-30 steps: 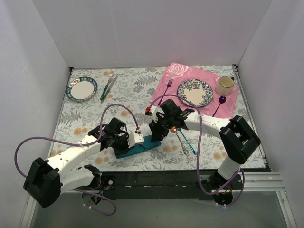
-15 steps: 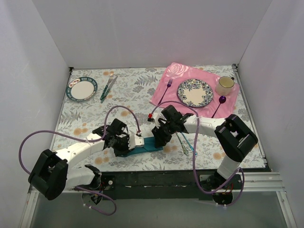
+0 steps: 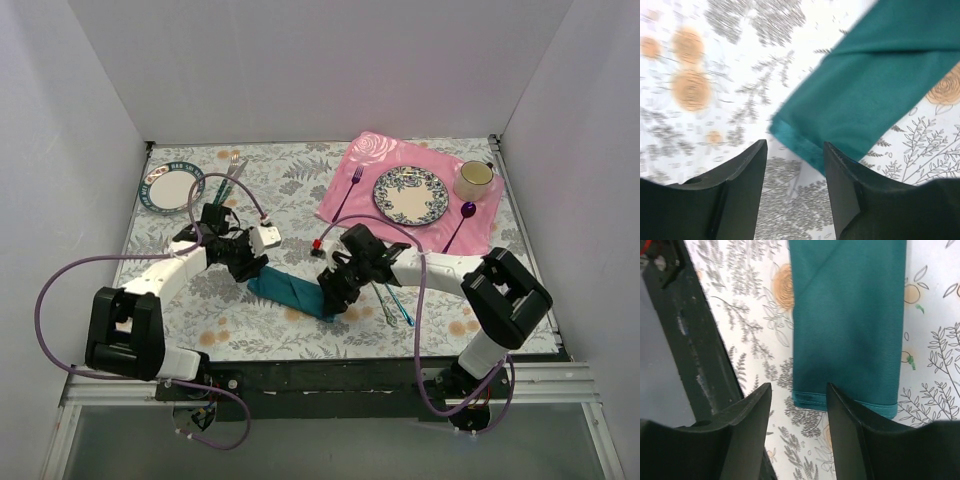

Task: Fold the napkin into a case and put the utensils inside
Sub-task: Rotate the smaller rectangle-folded napkin at the center of the board.

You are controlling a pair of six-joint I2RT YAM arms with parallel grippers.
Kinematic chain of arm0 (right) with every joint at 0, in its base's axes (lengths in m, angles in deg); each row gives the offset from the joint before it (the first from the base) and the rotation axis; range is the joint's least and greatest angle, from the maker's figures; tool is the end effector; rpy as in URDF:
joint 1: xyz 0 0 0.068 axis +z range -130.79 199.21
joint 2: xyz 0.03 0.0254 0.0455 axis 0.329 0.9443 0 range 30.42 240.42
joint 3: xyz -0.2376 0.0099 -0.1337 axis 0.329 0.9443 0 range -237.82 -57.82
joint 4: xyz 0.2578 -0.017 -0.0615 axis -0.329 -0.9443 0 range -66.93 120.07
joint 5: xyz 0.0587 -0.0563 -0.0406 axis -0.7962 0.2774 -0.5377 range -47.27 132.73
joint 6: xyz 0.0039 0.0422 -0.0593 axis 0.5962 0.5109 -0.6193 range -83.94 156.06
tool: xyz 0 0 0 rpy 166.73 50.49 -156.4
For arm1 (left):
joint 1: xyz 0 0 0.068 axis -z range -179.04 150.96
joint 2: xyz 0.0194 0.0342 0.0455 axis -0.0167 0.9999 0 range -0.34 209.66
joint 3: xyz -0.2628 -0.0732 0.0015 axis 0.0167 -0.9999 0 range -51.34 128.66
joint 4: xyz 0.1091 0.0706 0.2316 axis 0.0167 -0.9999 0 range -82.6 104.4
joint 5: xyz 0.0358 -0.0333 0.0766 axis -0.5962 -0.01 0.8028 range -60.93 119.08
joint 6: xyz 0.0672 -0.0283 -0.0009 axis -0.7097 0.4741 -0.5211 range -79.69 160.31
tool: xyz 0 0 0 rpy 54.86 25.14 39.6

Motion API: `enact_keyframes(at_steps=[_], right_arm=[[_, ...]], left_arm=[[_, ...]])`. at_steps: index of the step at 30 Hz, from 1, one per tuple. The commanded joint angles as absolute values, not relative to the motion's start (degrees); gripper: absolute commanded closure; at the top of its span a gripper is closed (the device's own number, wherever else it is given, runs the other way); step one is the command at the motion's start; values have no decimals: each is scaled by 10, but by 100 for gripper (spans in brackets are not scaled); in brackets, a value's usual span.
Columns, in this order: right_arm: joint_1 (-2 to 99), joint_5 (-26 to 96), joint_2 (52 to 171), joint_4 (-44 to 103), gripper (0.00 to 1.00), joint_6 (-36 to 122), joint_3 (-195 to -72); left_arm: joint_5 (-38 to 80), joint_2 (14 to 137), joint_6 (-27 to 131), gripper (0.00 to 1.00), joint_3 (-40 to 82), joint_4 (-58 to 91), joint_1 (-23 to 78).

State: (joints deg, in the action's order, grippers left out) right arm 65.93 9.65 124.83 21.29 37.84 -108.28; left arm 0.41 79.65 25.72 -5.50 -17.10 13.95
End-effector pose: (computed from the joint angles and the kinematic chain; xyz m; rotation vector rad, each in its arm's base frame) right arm 0.2070 0.2680 0.1475 -1.2264 2.2880 1.0574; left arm 0.2532 -0.0883 0.1673 0.7695 2.5259 -0.6658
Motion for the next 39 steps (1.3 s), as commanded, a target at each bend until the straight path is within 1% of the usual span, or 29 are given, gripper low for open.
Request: enact_keyframes(at_steps=[1,3,7,11,13,15,16,18,19,20,23,26,30,34,39], right_arm=[[661,63,1195,207,42,384,-1120],[659,74,1188,185,39,369,-1146],[647,122,1196,160,39,329,-1169],[636,158,1232,131,39,315,-1184],[632,162,1243,118,37,312,-1189],[631,161,1246,116,35,311,-1186],[631,158,1248,114,31,311,-1185],[631,149,1247,113,26,310,-1181],[631,144,1248,112,20,309,-1179],[631,136,1250,110,17,309,-1175],[631,123,1253,112,13,310,-1163],[632,120,1260,121,11,315,-1153],[632,118,1277,137,11,324,-1136],[633,96,1309,171,10,353,-1134],[655,86,1297,209,10,402,-1128]], left_arm=[[-60,735,256,52,-28,-207,126],[-55,724,274,54,-32,-228,126],[-34,723,321,70,-45,-264,126],[-27,718,355,76,-58,-285,128],[-13,719,369,78,-71,-288,140],[16,724,384,79,-82,-280,151],[26,729,388,79,-89,-275,154],[50,747,399,80,-102,-253,156],[57,757,415,81,-105,-244,156],[67,766,422,82,-107,-232,156],[87,811,444,84,-96,-193,156],[96,860,459,84,-75,-150,156],[102,924,465,85,-10,-116,156],[89,984,477,85,41,-104,153],[61,1030,505,83,78,-92,148]])
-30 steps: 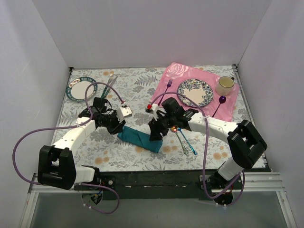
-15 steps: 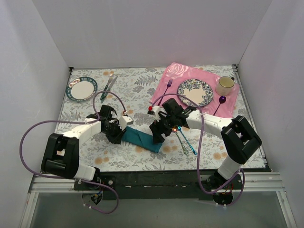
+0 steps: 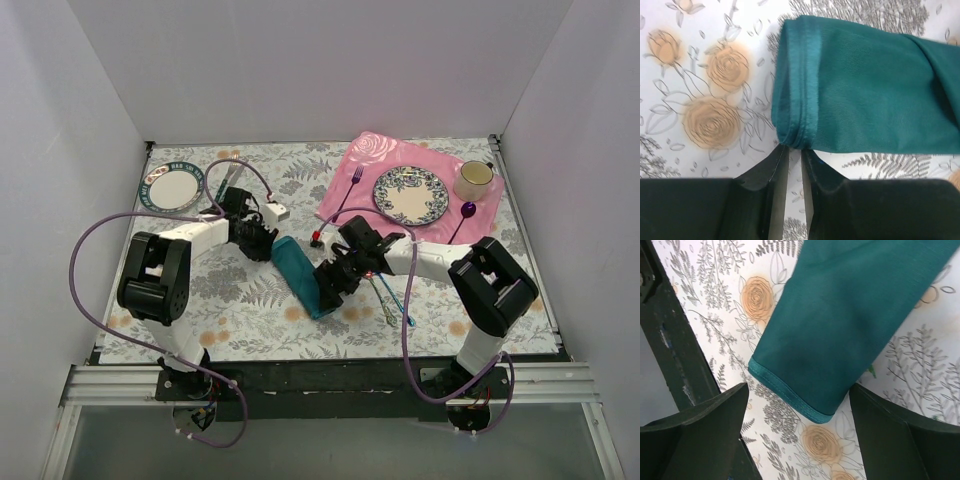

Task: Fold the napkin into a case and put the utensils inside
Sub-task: Rotate the smaller rectangle-folded napkin at the center of the board, then pick up the spoon from the center of the board.

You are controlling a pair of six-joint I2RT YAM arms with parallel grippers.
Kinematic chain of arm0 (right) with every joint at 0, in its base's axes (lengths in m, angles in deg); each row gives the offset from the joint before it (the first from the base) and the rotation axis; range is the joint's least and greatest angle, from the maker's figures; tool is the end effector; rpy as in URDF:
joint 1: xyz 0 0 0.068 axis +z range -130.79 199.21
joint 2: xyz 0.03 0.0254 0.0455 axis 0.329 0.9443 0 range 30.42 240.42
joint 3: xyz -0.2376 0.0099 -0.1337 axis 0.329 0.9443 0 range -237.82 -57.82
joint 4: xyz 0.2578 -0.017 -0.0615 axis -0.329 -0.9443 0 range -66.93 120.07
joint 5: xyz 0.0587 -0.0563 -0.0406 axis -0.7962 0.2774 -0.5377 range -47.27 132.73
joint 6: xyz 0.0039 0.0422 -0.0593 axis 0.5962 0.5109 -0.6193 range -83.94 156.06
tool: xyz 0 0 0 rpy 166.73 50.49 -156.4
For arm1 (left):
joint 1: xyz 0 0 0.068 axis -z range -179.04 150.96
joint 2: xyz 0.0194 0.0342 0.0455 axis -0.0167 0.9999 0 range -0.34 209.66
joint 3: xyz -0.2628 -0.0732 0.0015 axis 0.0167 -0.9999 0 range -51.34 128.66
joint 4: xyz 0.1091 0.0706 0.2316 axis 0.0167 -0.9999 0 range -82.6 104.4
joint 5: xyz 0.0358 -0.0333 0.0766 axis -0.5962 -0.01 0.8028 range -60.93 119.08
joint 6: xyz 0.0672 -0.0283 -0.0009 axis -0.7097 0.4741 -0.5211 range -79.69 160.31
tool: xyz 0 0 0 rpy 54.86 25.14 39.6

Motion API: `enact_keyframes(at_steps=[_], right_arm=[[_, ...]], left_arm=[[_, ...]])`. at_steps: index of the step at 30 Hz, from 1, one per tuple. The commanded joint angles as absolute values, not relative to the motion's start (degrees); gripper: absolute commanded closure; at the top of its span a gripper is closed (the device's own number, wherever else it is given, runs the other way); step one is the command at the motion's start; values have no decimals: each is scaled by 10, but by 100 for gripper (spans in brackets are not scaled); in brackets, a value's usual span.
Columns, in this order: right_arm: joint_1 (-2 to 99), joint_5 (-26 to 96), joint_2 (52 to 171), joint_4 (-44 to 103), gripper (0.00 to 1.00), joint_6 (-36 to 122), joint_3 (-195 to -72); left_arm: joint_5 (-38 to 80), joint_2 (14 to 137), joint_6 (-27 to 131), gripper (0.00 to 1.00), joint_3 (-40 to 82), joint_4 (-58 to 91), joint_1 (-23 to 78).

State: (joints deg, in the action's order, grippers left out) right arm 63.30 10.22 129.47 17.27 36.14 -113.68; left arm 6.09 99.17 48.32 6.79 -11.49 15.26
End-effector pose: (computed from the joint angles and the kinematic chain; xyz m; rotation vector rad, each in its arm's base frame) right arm 0.2319 0.2699 0.1436 -1.2000 2.3447 1.0107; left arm 0.3241 -0.1071 0.1344 0.2637 2.7472 -0.6574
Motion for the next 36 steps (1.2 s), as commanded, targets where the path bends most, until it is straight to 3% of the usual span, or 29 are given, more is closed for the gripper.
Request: enact_keyframes(at_steps=[1,5,12,16,17,19,20,25,29,33,34,36], right_arm=[[661,93,1292,210,9,402,-1128],[675,87,1280,205,9,403,-1128],[643,113,1229,121,5,362,-1141],[608,142,1126,59,1,271,-1156],[591,158,1111,49,1,240,-1160],[563,163,1071,41,1,221,-1168],[526,157,1060,41,1,213,-1170],[462,181,1003,44,1,198,-1158],[384,174,978,43,1,199,-1124],[307,134,960,32,1,213,-1096],[293,129,950,33,1,223,-1090],[251,106,944,28,1,224,-1073]], left_arm=[[55,1034,510,83,84,-92,148],[24,1033,530,81,89,-91,148],[10,990,571,66,97,-104,120],[-51,905,586,45,111,-94,83],[-61,884,587,33,116,-90,83],[-92,844,603,18,134,-61,83],[-99,840,610,2,147,-56,94],[-194,933,694,2,296,-99,131],[-172,1029,706,2,356,-138,224],[-120,1061,777,18,311,-35,298],[-128,1072,786,29,314,-32,308],[-127,1103,806,42,312,-17,338]])
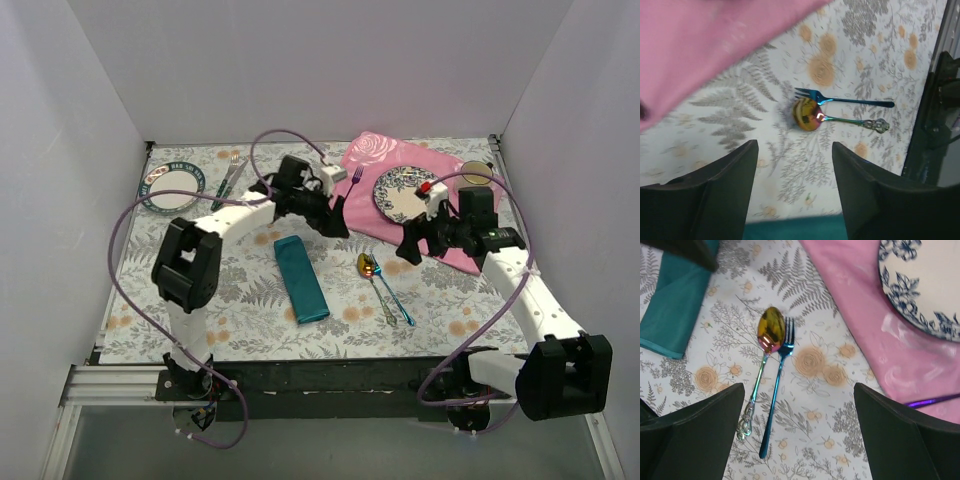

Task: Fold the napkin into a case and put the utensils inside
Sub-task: Pick up the spoon from the center of the board.

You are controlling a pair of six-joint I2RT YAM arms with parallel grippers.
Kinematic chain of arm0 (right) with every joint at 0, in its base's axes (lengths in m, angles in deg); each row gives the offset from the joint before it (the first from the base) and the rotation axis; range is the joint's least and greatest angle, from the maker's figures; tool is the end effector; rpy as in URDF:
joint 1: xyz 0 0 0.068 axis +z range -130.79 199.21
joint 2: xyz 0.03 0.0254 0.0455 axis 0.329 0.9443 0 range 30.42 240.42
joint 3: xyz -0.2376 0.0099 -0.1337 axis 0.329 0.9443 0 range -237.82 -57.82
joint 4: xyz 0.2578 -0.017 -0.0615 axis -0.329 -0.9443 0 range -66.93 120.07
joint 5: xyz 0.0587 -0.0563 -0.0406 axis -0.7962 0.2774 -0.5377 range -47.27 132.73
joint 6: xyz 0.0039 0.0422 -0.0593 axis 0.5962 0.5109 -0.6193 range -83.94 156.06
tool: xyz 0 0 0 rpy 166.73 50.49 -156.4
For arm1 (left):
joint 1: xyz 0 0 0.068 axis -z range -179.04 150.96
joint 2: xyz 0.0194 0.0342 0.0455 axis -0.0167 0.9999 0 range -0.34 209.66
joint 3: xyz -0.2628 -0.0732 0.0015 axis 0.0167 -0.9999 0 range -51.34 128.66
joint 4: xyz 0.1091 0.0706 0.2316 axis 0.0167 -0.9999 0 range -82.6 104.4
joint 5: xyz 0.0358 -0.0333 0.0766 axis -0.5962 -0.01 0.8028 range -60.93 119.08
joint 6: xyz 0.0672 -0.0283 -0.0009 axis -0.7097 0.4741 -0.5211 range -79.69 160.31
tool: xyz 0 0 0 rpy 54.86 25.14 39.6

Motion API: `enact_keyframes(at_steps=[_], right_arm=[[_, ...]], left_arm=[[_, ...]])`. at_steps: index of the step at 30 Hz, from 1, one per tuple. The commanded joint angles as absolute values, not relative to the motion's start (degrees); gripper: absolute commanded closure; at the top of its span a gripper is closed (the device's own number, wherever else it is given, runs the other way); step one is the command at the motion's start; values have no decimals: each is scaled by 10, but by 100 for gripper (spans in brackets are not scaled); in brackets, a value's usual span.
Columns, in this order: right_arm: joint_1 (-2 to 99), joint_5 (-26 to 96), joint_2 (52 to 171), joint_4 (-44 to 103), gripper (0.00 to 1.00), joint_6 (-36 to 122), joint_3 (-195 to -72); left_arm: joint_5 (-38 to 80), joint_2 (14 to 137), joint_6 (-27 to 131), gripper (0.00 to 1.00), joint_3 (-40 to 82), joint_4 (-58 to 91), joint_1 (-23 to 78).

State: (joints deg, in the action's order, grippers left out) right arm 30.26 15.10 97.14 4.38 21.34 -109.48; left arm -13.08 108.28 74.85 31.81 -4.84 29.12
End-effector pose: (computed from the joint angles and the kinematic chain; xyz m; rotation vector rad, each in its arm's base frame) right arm 0.2584 0.0791 0.2658 -0.7396 2.1096 0.5136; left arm 0.3684 -0.2434 0.2270 0.2617 2.5147 -1.3635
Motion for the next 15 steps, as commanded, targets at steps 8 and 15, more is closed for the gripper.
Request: enact_keyframes(at_steps=[8,15], right_arm=[[228,95,911,-5,1,192,-1041],[228,83,926,-6,1,191,-1055]], left_arm=[[-114,1185,840,63,331,7,359],[-155,1238,843,71,358,1,359]])
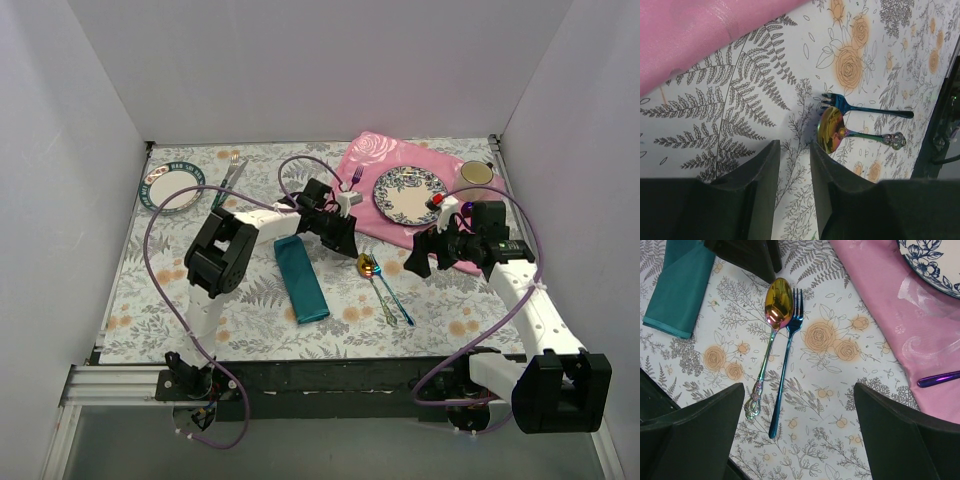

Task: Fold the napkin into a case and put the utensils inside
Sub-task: Pick up the spoon from the center of the board.

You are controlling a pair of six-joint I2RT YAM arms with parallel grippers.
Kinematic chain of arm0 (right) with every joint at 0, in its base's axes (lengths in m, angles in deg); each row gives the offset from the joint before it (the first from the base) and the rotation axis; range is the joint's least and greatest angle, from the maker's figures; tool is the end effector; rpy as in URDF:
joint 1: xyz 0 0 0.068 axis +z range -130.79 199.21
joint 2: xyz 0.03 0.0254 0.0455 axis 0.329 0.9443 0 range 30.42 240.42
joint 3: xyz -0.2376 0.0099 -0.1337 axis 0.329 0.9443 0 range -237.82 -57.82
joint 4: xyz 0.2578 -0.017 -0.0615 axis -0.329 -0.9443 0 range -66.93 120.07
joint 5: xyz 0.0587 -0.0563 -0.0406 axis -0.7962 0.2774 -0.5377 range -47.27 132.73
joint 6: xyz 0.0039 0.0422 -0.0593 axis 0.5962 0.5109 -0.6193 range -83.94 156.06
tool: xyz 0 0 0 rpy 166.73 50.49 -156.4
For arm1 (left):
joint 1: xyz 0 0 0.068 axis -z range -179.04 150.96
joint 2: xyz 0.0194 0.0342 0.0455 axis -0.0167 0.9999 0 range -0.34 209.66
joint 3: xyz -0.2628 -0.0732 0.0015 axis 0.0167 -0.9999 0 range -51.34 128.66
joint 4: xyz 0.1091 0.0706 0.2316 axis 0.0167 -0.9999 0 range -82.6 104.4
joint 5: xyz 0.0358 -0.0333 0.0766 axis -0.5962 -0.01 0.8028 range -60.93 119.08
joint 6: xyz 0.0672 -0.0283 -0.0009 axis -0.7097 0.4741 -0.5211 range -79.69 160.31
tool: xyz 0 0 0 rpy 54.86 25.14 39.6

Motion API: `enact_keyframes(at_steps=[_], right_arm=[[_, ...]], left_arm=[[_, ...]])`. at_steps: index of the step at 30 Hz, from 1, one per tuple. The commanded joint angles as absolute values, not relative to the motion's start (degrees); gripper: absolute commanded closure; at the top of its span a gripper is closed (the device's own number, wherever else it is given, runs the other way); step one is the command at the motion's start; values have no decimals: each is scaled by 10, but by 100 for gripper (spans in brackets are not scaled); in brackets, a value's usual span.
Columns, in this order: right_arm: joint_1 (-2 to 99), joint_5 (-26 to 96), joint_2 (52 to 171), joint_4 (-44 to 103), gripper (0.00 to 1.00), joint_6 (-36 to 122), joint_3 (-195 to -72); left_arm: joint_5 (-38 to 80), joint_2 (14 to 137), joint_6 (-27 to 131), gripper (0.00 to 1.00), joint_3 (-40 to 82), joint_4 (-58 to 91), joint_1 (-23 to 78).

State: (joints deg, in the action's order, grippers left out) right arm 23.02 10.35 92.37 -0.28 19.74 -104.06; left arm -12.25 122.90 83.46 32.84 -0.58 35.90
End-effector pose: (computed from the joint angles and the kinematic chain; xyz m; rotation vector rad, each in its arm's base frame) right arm 0.2363 0.0482 0.2466 -0.6582 2.1871 0.5552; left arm 0.3593 -0.2999 0.1271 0.1399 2.7904 -1.3793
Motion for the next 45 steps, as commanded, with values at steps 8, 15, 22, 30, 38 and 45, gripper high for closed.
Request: enact_keyframes(at_steps=[8,15,22,30,38,45], right_arm=[[228,77,932,-6,1,194,-1054],[228,76,935,-1,1,202,-1054],[227,75,934,0,1,209,-1055],[227,74,941,3,1,214,-1056],[227,71,948,6,1,219,-1059],[227,66,954,5,1,218,-1065]], left_arm=[[-159,1226,886,70,328,57,363],[-123,1167,911,70,271,123,355],[-136,1170,940,70,248,158,364],[-141,1187,955,70,254,170,379],[-126,1201,960,74,246,170,388],[-109,1216,954,81,264,148,393]])
